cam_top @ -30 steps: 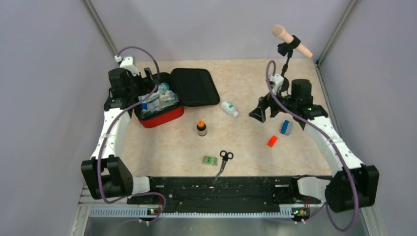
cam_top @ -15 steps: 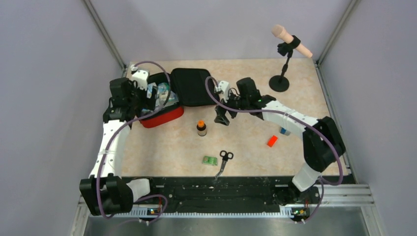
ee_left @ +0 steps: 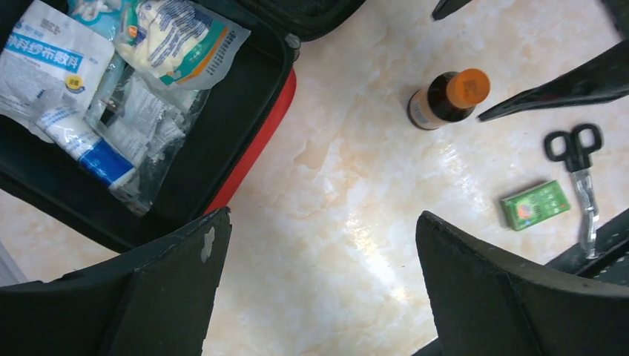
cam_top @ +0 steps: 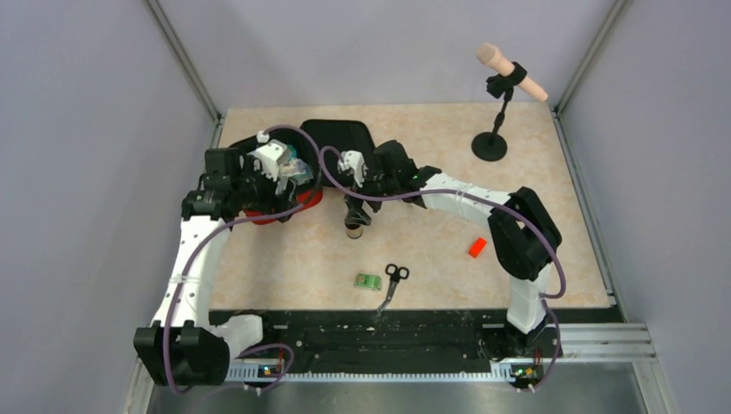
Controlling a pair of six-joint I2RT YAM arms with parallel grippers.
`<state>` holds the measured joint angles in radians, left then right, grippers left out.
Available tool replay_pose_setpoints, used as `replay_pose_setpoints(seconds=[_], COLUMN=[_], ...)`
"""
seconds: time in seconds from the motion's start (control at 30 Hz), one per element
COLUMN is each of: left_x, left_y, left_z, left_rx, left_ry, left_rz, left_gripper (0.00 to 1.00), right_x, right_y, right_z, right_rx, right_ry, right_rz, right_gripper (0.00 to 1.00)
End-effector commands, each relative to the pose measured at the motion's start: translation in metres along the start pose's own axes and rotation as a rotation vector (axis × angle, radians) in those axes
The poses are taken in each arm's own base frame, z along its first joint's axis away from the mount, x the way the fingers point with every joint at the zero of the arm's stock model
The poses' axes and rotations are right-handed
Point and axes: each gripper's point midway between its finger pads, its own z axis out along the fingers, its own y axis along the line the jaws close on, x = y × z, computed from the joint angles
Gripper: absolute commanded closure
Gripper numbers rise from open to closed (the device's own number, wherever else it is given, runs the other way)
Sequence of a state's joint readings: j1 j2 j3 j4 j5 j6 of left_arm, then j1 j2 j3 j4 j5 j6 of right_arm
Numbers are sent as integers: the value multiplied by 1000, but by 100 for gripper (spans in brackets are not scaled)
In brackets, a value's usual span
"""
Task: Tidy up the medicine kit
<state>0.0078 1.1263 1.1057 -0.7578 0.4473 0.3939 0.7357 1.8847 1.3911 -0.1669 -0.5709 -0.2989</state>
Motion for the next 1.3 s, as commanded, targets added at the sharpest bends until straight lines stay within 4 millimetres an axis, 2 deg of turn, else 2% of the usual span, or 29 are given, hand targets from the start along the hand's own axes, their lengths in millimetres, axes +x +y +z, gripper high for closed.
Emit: replay_pose_setpoints(seconds=[0.0, 0.07, 0.13, 0.2, 0.27, 0.47, 0.5, 0.6, 0.63, 0.8, 0.9, 0.97, 1.03, 1.13, 1.27], left_x=[-20, -23, -21, -18, -6, 6, 7, -8, -9, -23, -54, -75, -87, -98, -98], left_y=[3, 21, 35, 46, 61, 57, 54, 41, 39, 45, 23, -4, -35, -85, -131], left_z=[-13, -15, -18, -21, -18, -11, -10, -11, -10, 7, 14, 16, 21, 25, 25], left_rx=[-3, -65, -73, -41, -109, -74, -55, 65, 84, 135, 251, 338, 419, 593, 815], left_ry=[-94, -152, -200, -261, -275, -240, -242, -331, -346, -345, -364, -390, -380, -373, -359], left_rz=[-140, -289, -523, -718, -903, -864, -859, -759, -759, -729, -591, -426, -275, -134, -3], left_gripper=[1, 1, 1, 1, 1, 1, 1, 1, 1, 1, 5, 10, 12, 16, 28], right_x=[-17, -16, -12, -7, -3, 6, 5, -2, -7, -40, -67, -80, -90, -86, -79], right_y=[-6, -6, -7, -6, -6, -9, -9, -9, -7, 4, 14, 22, 32, 44, 59], right_z=[14, 16, 20, 23, 26, 23, 22, 12, 7, -37, -73, -99, -124, -149, -161], right_rx=[17, 13, 8, 1, 3, 31, 37, 61, 70, 58, -49, -145, -251, -341, -344], right_ry=[-18, -15, -8, 5, 17, 46, 44, 32, 24, -47, -139, -210, -283, -332, -363], right_rz=[-23, -9, 13, 27, 38, 57, 56, 49, 43, 24, 82, 151, 243, 299, 284], right_gripper=[13, 15, 19, 25, 30, 55, 63, 97, 100, 100, 100, 100, 100, 100, 100])
